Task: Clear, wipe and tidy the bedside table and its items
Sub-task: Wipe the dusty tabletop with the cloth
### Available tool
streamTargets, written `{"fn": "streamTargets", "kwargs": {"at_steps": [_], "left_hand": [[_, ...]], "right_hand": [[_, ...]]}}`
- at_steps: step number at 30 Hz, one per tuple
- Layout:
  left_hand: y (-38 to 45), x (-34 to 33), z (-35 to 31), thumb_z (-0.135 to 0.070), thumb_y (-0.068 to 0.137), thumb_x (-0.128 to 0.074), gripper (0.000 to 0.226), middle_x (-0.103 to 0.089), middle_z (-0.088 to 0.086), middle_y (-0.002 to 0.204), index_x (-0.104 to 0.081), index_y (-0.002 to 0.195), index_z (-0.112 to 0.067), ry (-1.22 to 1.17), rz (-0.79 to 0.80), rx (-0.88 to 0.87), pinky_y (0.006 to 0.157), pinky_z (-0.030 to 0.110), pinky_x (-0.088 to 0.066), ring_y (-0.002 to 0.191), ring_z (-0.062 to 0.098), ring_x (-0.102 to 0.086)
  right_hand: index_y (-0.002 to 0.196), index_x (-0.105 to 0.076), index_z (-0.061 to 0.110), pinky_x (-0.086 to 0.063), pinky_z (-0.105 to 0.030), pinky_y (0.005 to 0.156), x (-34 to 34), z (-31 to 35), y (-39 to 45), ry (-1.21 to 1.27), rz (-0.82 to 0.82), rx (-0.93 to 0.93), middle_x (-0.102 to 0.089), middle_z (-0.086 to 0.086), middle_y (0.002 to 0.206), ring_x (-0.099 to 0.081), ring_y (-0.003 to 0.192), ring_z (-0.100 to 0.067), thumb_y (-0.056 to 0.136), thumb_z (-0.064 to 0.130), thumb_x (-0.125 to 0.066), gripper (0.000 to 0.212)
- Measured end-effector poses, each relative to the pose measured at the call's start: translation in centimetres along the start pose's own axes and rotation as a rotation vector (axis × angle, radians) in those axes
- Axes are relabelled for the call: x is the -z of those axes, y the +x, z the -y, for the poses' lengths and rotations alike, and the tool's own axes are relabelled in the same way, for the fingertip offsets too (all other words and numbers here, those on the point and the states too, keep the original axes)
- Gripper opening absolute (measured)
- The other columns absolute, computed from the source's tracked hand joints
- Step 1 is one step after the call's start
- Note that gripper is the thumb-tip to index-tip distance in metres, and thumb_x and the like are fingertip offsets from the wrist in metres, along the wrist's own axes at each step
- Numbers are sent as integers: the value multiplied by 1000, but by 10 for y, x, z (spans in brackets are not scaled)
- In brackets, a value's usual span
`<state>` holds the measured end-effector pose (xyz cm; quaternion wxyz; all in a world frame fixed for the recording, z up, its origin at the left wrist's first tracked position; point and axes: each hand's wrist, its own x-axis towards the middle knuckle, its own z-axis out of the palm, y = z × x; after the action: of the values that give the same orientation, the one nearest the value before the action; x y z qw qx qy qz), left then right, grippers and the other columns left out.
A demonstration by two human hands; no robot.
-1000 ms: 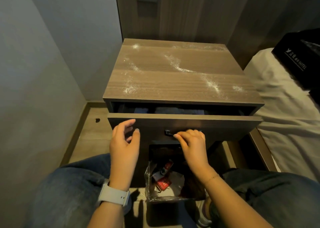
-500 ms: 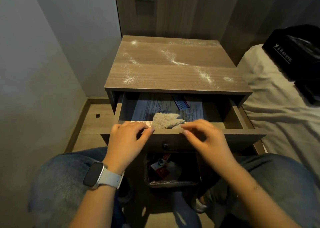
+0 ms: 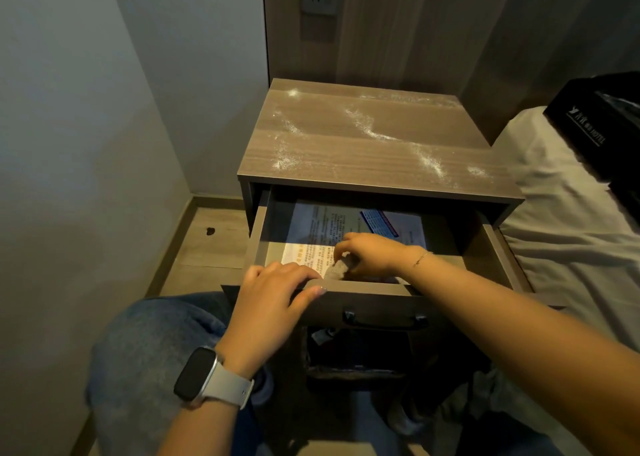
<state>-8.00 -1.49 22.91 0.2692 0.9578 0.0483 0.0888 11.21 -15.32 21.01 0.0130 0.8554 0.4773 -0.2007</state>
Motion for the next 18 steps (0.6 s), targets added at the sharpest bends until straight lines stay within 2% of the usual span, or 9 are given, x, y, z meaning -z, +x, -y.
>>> {"fn": "streamTargets", "kwargs": {"at_steps": [4,8,10,13,18], "left_hand": [[4,-1,3,-50,92,-48,17,-56,-29,102,-58,103,-42,-56,-44,-7,86,22,-22,100,-8,-45],[18,-4,7,-46,87,-58,10,-54,-32,97,-58,96,-42,-134,-105,-6,90,10,-21,97,-19,-41],[28,-5,9,-43,84,-63,8,-55,-30,93,-59,91,-40,-165,-148,-5,90,10,-21,96,-16,-44],[48,-8,13,-37,83,-68,8,-56,-24,90,-61,86,-35,-188,-225,-19,83,17,-22,95,-8,-47],[76,-18,17,-29,84,-70,8,-54,-15,92,-66,90,-25,-127,-350,-26,87,27,-22,93,5,-47]], "right_hand": [[113,-64,18,-46,-28,79,21,-9,-19,157,-138,-31,-58,0,109,-56,97,-16,90,21,-61,23],[113,-65,19,-50,-23,82,63,-22,-69,513,-493,-86,-62,7,105,-59,96,-7,92,12,-58,24],[113,-61,26,-53,-20,80,80,-30,-95,687,-606,-88,-62,11,107,-60,99,-2,93,8,-54,28],[109,-61,35,-54,-15,78,93,-38,-117,890,-786,-112,-63,18,107,-59,101,6,95,9,-52,31],[107,-62,31,-55,-18,71,104,-35,-130,1320,-1002,-109,-67,10,106,-64,99,-6,98,8,-44,31]]}}
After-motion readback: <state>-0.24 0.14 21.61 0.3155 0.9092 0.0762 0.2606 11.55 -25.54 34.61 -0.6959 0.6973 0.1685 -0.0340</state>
